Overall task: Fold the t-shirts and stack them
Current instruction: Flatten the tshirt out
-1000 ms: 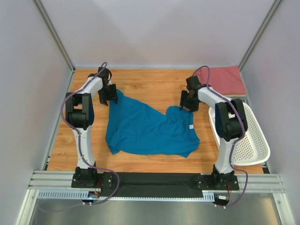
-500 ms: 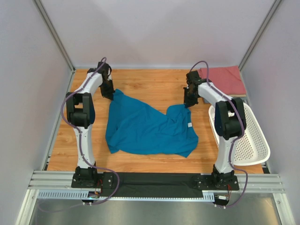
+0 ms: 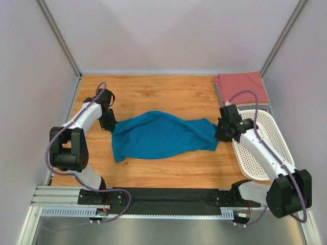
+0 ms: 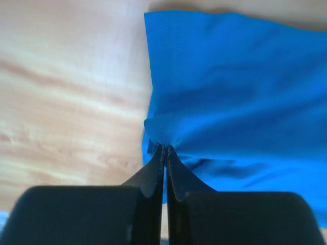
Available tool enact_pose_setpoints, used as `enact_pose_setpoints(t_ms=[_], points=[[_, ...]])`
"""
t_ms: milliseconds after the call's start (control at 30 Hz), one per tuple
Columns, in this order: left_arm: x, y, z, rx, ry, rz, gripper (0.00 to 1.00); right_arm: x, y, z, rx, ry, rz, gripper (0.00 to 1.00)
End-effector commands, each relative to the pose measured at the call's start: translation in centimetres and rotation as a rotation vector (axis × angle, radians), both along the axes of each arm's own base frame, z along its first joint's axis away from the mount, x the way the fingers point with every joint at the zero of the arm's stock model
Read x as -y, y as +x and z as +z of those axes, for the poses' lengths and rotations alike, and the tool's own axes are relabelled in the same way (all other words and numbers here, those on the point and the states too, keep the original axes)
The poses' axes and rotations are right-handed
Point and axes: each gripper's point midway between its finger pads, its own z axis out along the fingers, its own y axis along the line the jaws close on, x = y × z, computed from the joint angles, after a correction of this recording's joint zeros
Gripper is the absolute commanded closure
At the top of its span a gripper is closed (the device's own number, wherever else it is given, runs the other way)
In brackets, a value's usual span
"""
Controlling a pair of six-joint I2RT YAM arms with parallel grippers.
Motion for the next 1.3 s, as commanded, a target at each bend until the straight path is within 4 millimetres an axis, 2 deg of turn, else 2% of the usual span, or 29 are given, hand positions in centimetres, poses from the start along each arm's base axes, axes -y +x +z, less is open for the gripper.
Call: enact_pose_setpoints(t_ms=[0, 67, 100, 133, 200, 233, 300, 333, 433, 467, 500, 567, 600, 700, 800, 867, 967, 1133, 1167, 1200, 1233, 1267], points=[[0.0, -2.6, -2.2, -0.045, -0.006, 0.054, 0.98, 0.9, -6.1, -6.8, -0.200, 0.059, -0.189, 0.91], [0.8, -3.0, -2.1, -0.067, -0.050, 0.067, 0.76, 1.2, -7.0, -6.5, -0.191, 0.061, -0.200, 0.76], [0.9, -3.1, -2.0, -0.066, -0.060, 0.069, 0.68, 1.4, -7.1, -6.2, -0.182, 0.054, -0.199, 0.74], [0.9, -3.2, -1.9, -0.066, -0.059, 0.072, 0.57, 1.3, -6.4, -4.9, -0.144, 0.062, -0.191, 0.71], [0.7, -2.8, -0.9, -0.031, -0.050, 0.079, 0.52, 0.9, -5.3, -3.2, -0.095, 0.067, -0.140, 0.64], [0.3, -2.7, -0.5, -0.019, -0.027, 0.078, 0.49, 0.4, -3.8, -1.6, -0.053, 0.075, -0.111, 0.61], [-0.2, -1.8, 0.8, 0.023, -0.009, 0.084, 0.48, 0.3, -1.5, -0.2, 0.015, 0.046, -0.061, 0.60], [-0.4, -1.5, 1.0, 0.029, -0.009, 0.085, 0.48, -0.3, 0.4, 1.3, 0.068, 0.051, -0.030, 0.61], [-0.5, -0.6, 1.5, 0.045, -0.028, 0.071, 0.48, -1.9, 3.7, 0.8, 0.060, 0.021, 0.121, 0.62], [-0.4, -0.3, 1.5, 0.054, -0.035, 0.062, 0.48, -2.3, 5.5, 0.3, 0.048, 0.000, 0.147, 0.62], [-0.4, -0.2, 1.6, 0.056, -0.038, 0.058, 0.48, -2.9, 6.3, 0.1, 0.040, 0.018, 0.184, 0.62], [-0.4, 0.1, 1.4, 0.052, -0.044, 0.047, 0.48, -3.4, 8.5, 0.4, 0.033, 0.027, 0.216, 0.62], [-0.5, 0.2, 1.3, 0.049, -0.041, 0.044, 0.48, -3.6, 9.3, -1.3, -0.012, 0.010, 0.226, 0.62], [-1.2, 0.5, 0.5, 0.018, -0.046, 0.054, 0.47, -3.7, 11.2, -3.2, -0.058, -0.040, 0.266, 0.60], [-1.3, 1.1, -0.6, -0.018, -0.097, 0.063, 0.47, -3.6, 12.3, -4.4, -0.084, -0.080, 0.311, 0.59], [-1.5, 1.7, -1.2, -0.034, -0.107, 0.061, 0.46, -3.4, 12.3, -6.4, -0.144, -0.099, 0.335, 0.59], [-1.9, 2.3, -2.1, -0.066, -0.106, 0.066, 0.44, -3.0, 12.2, -7.8, -0.199, -0.126, 0.330, 0.62], [-1.8, 2.4, -5.2, -0.146, -0.110, 0.061, 0.44, -2.7, 11.9, -8.3, -0.192, -0.125, 0.304, 0.82], [-1.6, 2.4, -5.6, -0.157, -0.119, 0.058, 0.45, -1.9, 12.1, -8.3, -0.190, -0.166, 0.281, 0.85], [-1.5, 2.4, -6.5, -0.178, -0.129, 0.055, 0.46, -1.8, 12.2, -8.3, -0.191, -0.172, 0.280, 0.96], [-1.2, 2.7, -6.8, -0.171, -0.144, 0.045, 0.48, -1.7, 12.6, -8.0, -0.185, -0.175, 0.271, 1.00], [-0.8, 2.8, -7.0, -0.174, -0.163, 0.041, 0.55, -1.5, 12.7, -7.8, -0.179, -0.187, 0.259, 1.00]])
